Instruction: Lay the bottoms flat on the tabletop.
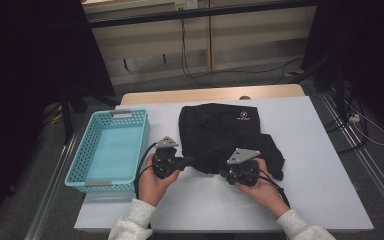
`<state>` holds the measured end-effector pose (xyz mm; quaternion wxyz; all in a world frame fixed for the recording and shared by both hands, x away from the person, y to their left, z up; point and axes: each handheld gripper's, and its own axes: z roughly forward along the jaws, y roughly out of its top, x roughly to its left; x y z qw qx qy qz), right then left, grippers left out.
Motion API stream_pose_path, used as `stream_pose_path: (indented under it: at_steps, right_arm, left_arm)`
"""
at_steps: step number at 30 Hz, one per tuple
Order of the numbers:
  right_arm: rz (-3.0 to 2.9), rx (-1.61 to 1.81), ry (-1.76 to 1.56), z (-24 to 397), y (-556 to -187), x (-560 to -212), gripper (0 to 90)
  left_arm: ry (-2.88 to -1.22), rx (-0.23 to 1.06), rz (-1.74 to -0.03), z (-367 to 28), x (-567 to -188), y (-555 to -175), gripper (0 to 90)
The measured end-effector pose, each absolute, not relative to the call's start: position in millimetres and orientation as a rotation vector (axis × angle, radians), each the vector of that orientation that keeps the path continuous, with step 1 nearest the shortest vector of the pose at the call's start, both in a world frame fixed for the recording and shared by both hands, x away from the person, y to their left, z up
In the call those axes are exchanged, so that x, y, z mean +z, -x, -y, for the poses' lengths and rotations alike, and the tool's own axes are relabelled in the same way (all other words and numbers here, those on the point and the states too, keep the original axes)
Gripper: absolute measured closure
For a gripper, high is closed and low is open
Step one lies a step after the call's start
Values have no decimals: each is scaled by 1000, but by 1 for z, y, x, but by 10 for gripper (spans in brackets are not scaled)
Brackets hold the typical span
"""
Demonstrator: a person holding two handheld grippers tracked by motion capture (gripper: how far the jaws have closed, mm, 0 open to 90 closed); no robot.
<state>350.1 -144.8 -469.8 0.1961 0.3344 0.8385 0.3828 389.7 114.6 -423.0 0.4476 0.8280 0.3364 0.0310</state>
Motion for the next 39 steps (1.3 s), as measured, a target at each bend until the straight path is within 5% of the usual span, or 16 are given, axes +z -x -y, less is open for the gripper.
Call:
stream_pose_path:
  at_steps: [4, 20, 27, 39]
  right_arm:
    - [-2366, 1066, -915, 142, -353, -470, 891]
    - [-2172, 1412, -1025, 189, -324, -405, 899]
    - [-2196, 1299, -1105, 188, -342, -436, 897]
    - [-2275, 1221, -1114, 180, -358, -456, 896]
  left_arm:
    - [-2050, 80, -828, -114, -422, -390, 885]
    - [-2011, 129, -758, -121, -393, -385, 884]
    - [-2071, 92, -773, -117, -418, -391, 858]
    - [-2059, 135, -801, -117, -418, -382, 542]
